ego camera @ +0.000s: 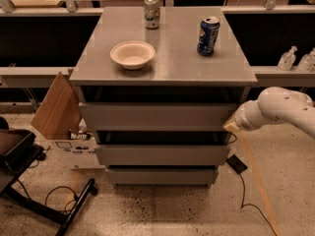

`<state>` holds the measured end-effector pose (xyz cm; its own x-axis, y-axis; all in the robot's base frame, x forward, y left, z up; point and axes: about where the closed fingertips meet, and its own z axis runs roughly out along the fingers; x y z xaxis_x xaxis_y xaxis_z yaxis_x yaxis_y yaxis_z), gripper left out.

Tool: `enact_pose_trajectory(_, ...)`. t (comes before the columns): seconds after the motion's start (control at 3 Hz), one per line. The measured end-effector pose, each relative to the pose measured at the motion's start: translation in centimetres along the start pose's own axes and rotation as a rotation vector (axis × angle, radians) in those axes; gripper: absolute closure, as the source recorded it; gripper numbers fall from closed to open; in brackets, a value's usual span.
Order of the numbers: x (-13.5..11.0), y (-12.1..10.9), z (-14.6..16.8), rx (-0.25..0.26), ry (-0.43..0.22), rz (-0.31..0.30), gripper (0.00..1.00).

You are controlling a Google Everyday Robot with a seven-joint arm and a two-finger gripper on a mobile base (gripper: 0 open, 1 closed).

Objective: Close top drawer

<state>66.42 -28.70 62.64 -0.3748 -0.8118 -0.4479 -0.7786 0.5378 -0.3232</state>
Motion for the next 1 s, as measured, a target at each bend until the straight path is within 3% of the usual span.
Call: enact_pose_trajectory(1.0, 0.0, 0.0, 0.0, 0.0, 0.0, 0.0, 1.0)
